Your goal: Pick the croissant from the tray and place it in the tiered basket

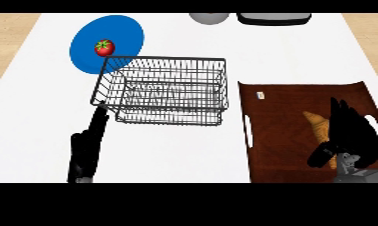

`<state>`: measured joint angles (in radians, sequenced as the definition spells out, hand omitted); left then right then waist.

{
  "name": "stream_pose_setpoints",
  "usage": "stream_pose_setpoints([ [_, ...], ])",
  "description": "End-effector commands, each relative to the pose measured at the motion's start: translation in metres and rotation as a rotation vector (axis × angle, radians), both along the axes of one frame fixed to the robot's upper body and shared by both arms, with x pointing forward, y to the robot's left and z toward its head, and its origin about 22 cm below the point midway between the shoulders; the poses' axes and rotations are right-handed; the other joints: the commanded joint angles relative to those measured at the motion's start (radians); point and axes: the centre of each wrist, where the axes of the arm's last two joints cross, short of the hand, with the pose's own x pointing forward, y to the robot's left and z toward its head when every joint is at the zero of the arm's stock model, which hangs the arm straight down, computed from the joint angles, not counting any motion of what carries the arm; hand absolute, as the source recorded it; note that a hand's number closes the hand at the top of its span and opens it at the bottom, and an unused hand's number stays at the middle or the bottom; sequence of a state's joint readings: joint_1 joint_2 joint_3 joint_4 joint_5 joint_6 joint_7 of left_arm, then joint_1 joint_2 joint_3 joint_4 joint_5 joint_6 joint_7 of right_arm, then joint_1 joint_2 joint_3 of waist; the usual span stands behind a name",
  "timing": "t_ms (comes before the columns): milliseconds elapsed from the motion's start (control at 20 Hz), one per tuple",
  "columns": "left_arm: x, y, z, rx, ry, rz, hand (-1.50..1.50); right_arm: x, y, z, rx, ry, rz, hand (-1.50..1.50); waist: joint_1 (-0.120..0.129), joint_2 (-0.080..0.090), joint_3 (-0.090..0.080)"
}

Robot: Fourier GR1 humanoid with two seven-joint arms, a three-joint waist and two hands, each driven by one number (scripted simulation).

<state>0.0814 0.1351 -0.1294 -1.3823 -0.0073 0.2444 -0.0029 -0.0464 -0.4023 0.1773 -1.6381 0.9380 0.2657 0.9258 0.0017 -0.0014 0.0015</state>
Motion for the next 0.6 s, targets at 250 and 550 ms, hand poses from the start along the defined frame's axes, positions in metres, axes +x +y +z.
stream_pose_setpoints([
  [250,-0.003,0.018,0.002,0.013,0.017,0.021,0.0,-0.008,-0.018,-0.022,0.045,0.069,-0.043,-1.5,-0.003,0.001,-0.002],
  [550,0.003,0.005,0.002,0.006,0.029,0.017,0.0,0.008,-0.016,-0.026,0.05,0.106,-0.041,-1.5,0.0,0.001,-0.001],
])
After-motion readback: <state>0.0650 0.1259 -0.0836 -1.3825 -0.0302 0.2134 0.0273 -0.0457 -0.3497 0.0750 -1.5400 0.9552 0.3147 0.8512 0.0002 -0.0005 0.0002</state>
